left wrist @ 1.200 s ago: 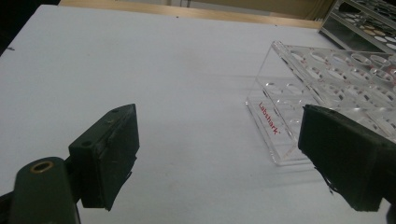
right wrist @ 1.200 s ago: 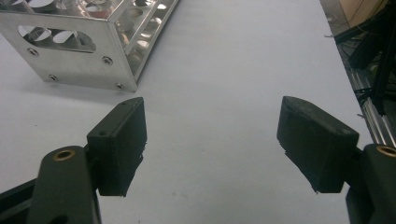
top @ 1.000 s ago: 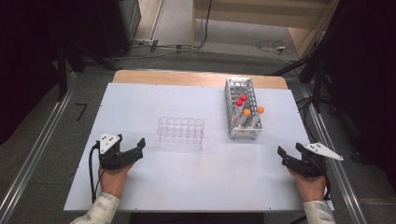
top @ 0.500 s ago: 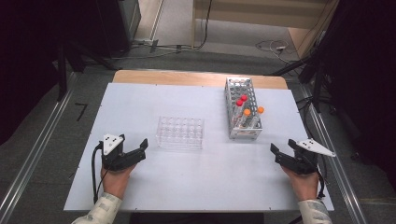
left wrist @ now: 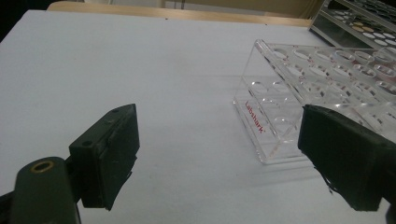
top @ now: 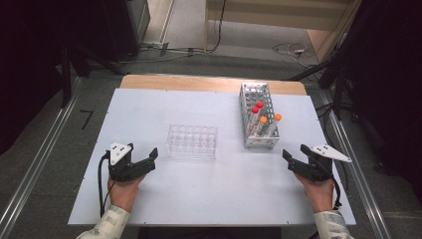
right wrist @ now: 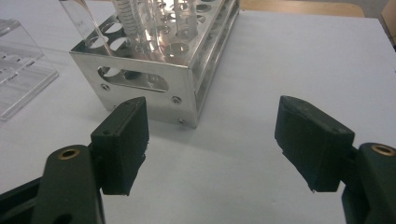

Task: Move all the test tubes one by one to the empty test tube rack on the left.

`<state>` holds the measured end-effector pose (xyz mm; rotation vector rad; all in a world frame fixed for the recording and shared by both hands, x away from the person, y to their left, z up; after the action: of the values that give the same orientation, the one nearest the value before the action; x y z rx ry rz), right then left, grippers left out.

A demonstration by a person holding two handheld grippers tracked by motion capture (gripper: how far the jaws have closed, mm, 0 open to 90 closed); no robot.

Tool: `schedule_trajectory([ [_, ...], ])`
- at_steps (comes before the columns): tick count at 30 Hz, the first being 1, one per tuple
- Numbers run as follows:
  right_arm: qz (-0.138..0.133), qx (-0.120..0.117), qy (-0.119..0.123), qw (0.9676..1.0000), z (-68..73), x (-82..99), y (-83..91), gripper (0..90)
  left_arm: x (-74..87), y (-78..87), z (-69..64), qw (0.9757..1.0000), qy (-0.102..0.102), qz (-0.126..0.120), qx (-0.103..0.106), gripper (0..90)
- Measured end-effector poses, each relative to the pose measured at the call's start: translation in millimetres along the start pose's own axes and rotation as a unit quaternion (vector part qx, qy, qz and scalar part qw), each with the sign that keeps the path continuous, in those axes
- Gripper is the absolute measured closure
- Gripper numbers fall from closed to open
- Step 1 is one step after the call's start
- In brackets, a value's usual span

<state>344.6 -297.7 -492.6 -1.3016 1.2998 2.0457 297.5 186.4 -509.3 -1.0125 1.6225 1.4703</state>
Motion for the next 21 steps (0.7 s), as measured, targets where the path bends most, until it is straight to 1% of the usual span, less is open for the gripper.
schedule_trajectory([
  [4, 0.000, -0.008, 0.004, 1.0000, 3.6, -3.6, -4.2, 26.2, 0.6, -0.4, -1.7, 1.0000, -0.003, 0.001, 0.005, 13.2],
  [10, -0.001, -0.018, 0.009, 0.9998, 9.7, -9.3, -9.7, 28.6, 0.9, -0.5, -3.0, 1.0000, -0.006, 0.003, 0.005, 13.2],
  [11, -0.003, -0.022, 0.013, 0.9997, 12.1, -12.0, -12.2, 30.6, 1.0, -0.6, -3.4, 1.0000, -0.006, 0.002, 0.006, 13.2],
  [12, -0.003, -0.022, 0.013, 0.9997, 12.1, -12.0, -12.2, 30.6, 1.0, -0.6, -3.4, 1.0000, -0.006, 0.002, 0.006, 13.2],
  [13, -0.003, -0.025, 0.018, 0.9995, 14.6, -14.4, -15.6, 31.8, 0.9, -0.7, -3.5, 1.0000, -0.006, 0.002, 0.006, 13.2],
  [21, -0.007, -0.028, 0.028, 0.9992, 21.3, -21.2, -24.7, 37.8, 1.0, -0.9, -3.2, 1.0000, -0.006, 0.002, 0.006, 13.2],
])
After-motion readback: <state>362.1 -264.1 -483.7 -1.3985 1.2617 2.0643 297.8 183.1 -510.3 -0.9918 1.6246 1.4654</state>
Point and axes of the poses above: each handheld gripper's, and its own axes: y roughly backward along the jaws, x roughly out of its underside, z roughly to its left, the point moved 6 cm from there along -y, roughly forward along the jaws, and after that the axes turned 10 degrees about -x, right-handed, at the moved point
